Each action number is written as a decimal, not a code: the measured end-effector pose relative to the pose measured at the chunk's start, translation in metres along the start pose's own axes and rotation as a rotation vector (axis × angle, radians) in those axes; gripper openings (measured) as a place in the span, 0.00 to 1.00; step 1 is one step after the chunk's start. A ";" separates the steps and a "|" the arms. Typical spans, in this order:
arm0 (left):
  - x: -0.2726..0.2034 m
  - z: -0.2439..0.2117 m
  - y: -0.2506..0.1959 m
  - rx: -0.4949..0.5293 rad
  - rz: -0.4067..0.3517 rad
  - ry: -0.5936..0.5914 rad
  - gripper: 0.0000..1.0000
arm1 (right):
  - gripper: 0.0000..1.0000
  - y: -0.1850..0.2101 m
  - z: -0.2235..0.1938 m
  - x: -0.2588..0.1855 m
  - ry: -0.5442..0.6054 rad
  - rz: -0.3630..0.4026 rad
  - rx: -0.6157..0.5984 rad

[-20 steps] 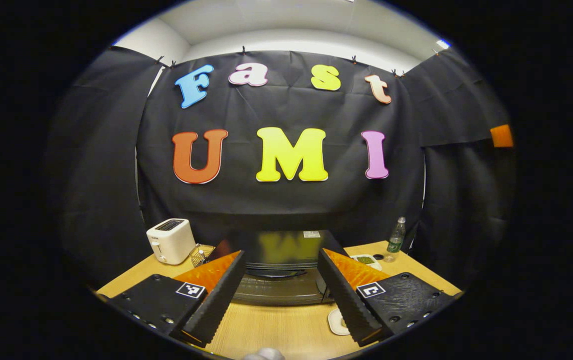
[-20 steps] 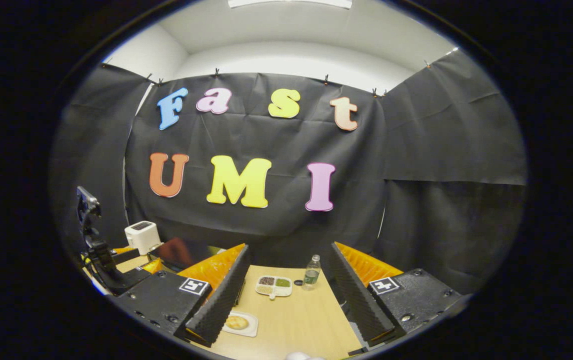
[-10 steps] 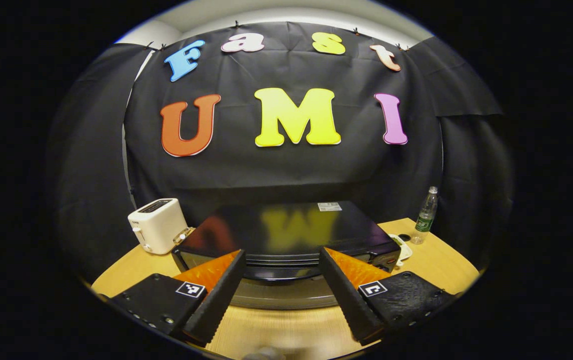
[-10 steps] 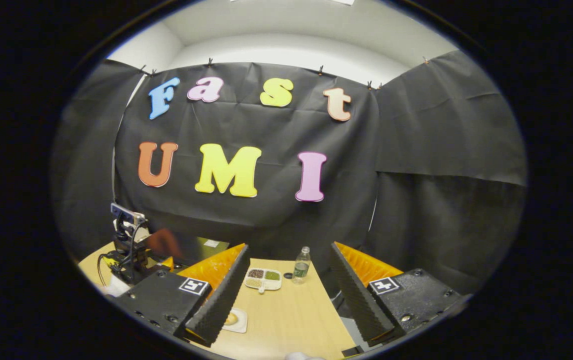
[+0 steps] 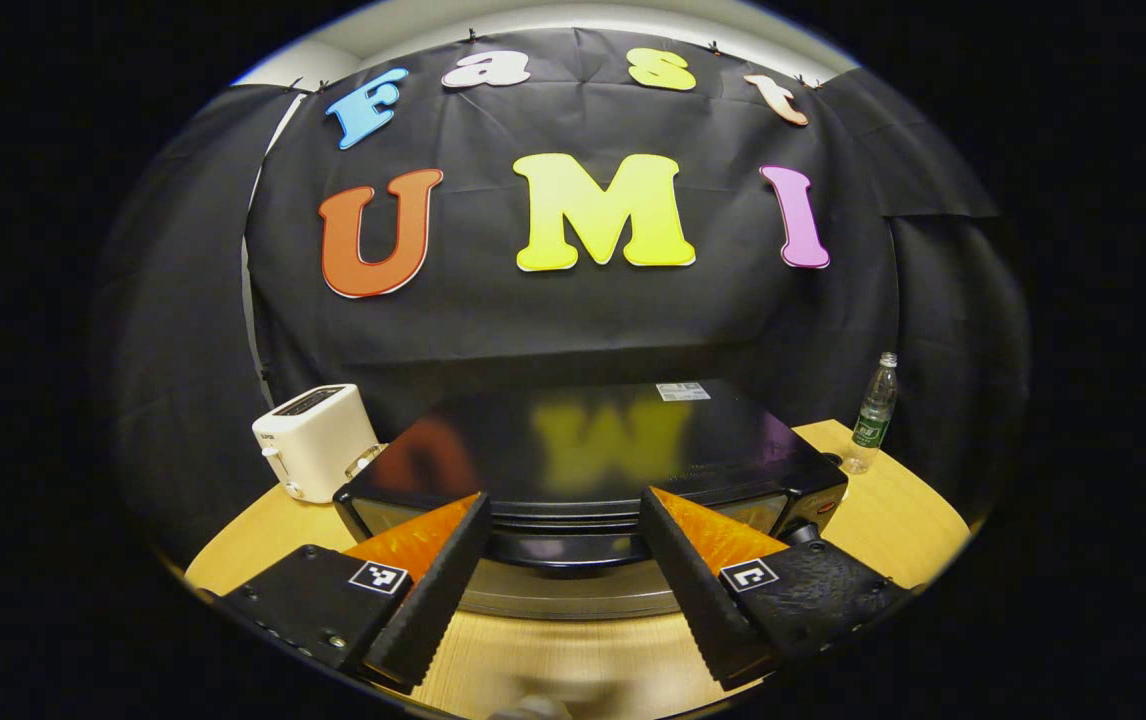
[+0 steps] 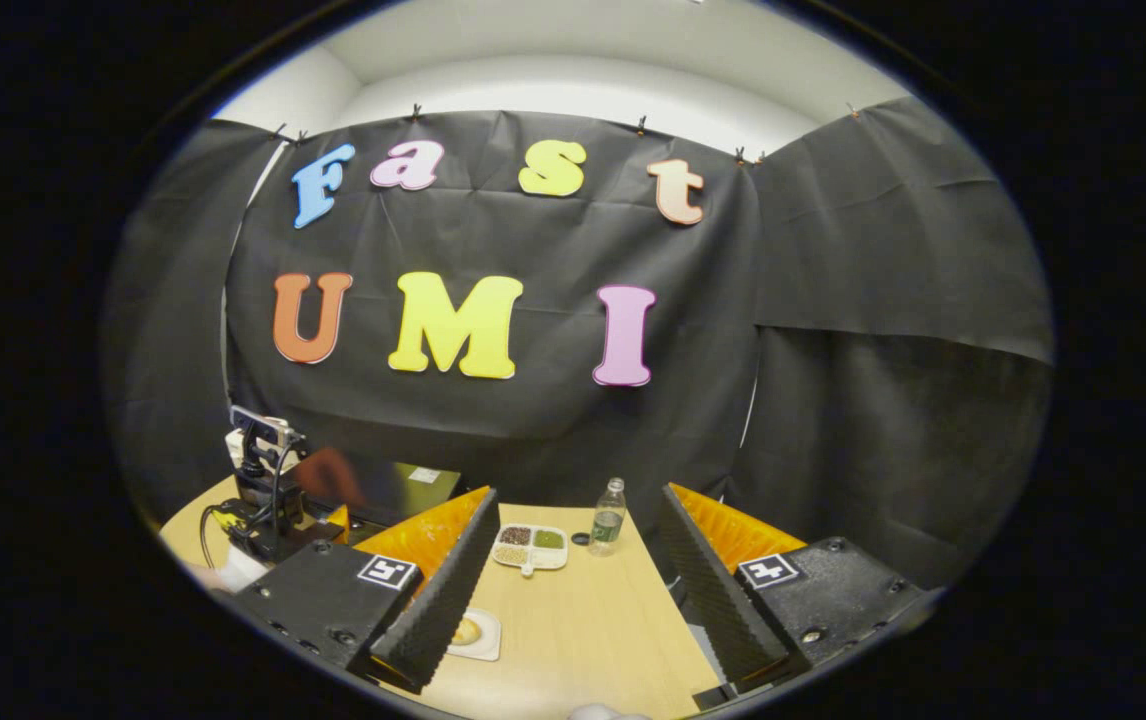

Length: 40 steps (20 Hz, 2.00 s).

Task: Open the electric oven with the left hand, put the food in, and close the electric oven.

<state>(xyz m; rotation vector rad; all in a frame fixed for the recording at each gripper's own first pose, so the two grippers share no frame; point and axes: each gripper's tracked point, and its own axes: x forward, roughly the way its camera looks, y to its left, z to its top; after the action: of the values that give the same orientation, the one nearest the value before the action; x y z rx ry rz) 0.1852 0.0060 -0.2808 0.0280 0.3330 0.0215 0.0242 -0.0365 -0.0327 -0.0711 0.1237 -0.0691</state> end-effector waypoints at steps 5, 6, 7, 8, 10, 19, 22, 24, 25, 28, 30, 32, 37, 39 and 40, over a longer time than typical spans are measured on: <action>-0.015 -0.007 0.000 -0.002 -0.013 0.011 0.98 | 0.99 0.005 -0.002 -0.002 0.005 0.016 -0.004; -0.019 -0.009 0.001 -0.004 -0.014 0.013 0.98 | 0.99 0.006 -0.003 -0.003 0.006 0.018 -0.004; -0.024 -0.013 0.001 -0.005 -0.015 0.017 0.98 | 0.99 0.008 -0.004 -0.004 0.007 0.024 -0.003; -0.030 -0.015 0.000 0.000 -0.015 0.016 0.98 | 0.99 0.009 -0.007 -0.004 0.011 0.030 -0.001; -0.041 -0.023 0.001 0.003 -0.017 0.018 0.98 | 0.99 0.013 -0.011 -0.005 0.015 0.043 0.001; -0.083 -0.068 0.000 -0.001 -0.022 0.085 0.98 | 0.99 0.021 -0.028 -0.018 0.043 0.082 -0.005; -0.094 -0.084 -0.001 0.001 -0.026 0.109 0.98 | 0.99 0.023 -0.035 -0.024 0.053 0.089 0.002; -0.099 -0.094 -0.001 0.003 -0.028 0.126 0.98 | 0.99 0.022 -0.040 -0.025 0.058 0.088 -0.001; -0.102 -0.100 -0.001 0.000 -0.029 0.138 0.98 | 0.99 0.022 -0.043 -0.024 0.064 0.090 -0.001; -0.109 -0.115 -0.003 0.001 -0.033 0.165 0.98 | 0.99 0.027 -0.052 -0.026 0.081 0.103 0.008; -0.113 -0.128 -0.003 -0.014 -0.035 0.190 0.98 | 0.99 0.028 -0.058 -0.027 0.092 0.108 0.001; -0.117 -0.141 -0.003 -0.031 -0.034 0.221 0.98 | 0.99 0.028 -0.062 -0.027 0.099 0.109 -0.005; -0.119 -0.174 -0.005 -0.016 -0.035 0.291 0.97 | 0.99 0.024 -0.071 -0.026 0.117 0.104 -0.009; -0.116 -0.192 -0.006 -0.048 -0.036 0.351 0.96 | 0.99 0.024 -0.075 -0.026 0.126 0.105 -0.011; -0.116 -0.198 -0.006 -0.068 -0.036 0.365 0.96 | 0.99 0.024 -0.076 -0.025 0.129 0.105 -0.012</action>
<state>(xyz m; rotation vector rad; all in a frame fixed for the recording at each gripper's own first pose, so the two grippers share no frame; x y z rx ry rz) 0.0111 0.0016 -0.4301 -0.0498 0.6978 0.0017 -0.0087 -0.0163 -0.1071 -0.0715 0.2562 0.0320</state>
